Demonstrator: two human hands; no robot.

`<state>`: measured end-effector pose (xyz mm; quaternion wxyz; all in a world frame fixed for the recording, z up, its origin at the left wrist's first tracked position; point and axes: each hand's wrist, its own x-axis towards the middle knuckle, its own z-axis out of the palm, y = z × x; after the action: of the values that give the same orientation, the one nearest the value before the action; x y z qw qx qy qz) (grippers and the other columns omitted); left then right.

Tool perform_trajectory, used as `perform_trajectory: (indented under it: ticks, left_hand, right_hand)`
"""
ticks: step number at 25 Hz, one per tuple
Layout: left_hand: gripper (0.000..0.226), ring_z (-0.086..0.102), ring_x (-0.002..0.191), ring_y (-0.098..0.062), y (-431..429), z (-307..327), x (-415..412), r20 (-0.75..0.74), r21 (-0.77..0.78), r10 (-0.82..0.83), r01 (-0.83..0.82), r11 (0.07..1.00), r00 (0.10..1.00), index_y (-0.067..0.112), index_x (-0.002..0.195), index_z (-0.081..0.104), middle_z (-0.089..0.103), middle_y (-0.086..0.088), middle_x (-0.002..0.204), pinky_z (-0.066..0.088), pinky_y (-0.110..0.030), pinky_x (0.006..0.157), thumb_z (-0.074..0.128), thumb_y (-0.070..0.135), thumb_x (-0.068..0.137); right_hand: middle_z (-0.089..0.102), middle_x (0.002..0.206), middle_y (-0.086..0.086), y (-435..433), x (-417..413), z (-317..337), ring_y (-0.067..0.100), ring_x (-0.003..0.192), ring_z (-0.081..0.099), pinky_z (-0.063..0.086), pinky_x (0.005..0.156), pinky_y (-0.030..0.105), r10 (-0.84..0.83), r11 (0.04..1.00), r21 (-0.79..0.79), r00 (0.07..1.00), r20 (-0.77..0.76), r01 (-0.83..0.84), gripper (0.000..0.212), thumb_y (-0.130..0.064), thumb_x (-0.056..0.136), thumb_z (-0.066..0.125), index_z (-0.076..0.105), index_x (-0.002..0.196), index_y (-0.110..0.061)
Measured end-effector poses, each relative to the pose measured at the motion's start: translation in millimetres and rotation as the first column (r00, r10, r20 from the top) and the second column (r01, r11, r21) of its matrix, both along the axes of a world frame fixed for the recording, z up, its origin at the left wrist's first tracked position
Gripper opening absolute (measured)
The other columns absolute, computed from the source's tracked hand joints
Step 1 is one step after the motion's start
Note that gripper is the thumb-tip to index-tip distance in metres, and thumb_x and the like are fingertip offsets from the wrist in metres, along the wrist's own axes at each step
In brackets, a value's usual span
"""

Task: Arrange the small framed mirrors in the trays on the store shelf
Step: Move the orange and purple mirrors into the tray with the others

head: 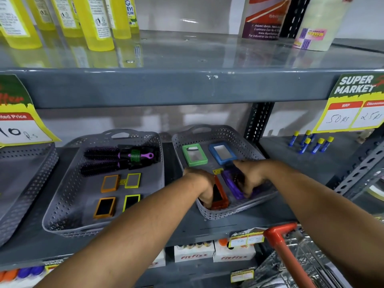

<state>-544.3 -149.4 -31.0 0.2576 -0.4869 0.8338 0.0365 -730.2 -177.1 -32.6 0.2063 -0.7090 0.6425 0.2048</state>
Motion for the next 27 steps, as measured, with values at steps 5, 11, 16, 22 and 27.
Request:
perform_trajectory:
  ticks: [5,11,16,22,27]
  left_hand:
    - [0.047,0.053,0.085,-0.022,4,0,0,-0.011,0.019,0.024,-0.024,1.0,1.0,0.021,0.116,0.059,0.055,0.002,0.089,0.046,-0.03,0.074,0.072,0.041,0.074]
    - [0.045,0.049,0.088,-0.022,4,-2,-1,-0.01,0.016,-0.002,0.003,1.0,1.0,0.024,0.118,0.054,0.056,-0.001,0.101,0.041,-0.029,0.074,0.068,0.042,0.078]
    - [0.042,0.055,0.09,-0.021,2,-4,-3,-0.025,0.08,0.033,-0.031,0.996,0.999,0.021,0.113,0.057,0.057,-0.001,0.098,0.044,-0.028,0.074,0.074,0.035,0.077]
    - [0.051,0.054,0.088,-0.021,2,-2,-2,-0.108,0.084,0.046,-0.038,0.996,0.993,0.015,0.12,0.058,0.057,-0.003,0.1,0.044,-0.029,0.073,0.078,0.027,0.075]
    - [0.063,0.055,0.089,-0.023,-1,1,1,-0.106,0.082,0.086,-0.078,0.994,0.991,0.014,0.124,0.056,0.059,-0.005,0.106,0.048,-0.03,0.075,0.081,0.035,0.07]
  right_hand:
    - [0.057,0.135,0.009,15,11,-1,0.027,0.113,0.057,0.047,0.098,0.041,-0.162,0.982,-0.084,0.984,0.071,0.168,0.091,-0.055,0.065,0.084,0.043,0.137,-0.017]
    - [0.051,0.141,0.015,26,28,-9,0.032,0.121,0.053,0.044,0.091,0.036,-0.307,0.94,-0.122,0.946,0.105,0.319,0.104,-0.046,0.07,0.084,0.023,0.147,-0.01]
    - [0.057,0.111,0.009,30,30,-17,0.026,0.092,0.055,0.044,0.075,0.033,-0.366,0.906,-0.153,0.912,0.186,0.395,0.086,-0.035,0.07,0.084,0.034,0.136,-0.01]
    - [0.058,0.121,0.013,29,32,-23,0.031,0.105,0.059,0.045,0.076,0.033,-0.372,0.893,-0.192,0.908,0.191,0.407,0.088,-0.042,0.066,0.083,0.035,0.133,-0.011]
    - [0.057,0.105,0.007,29,25,-12,0.025,0.092,0.057,0.044,0.074,0.032,-0.339,0.918,-0.142,0.919,0.199,0.37,0.08,-0.035,0.069,0.087,0.038,0.128,-0.011]
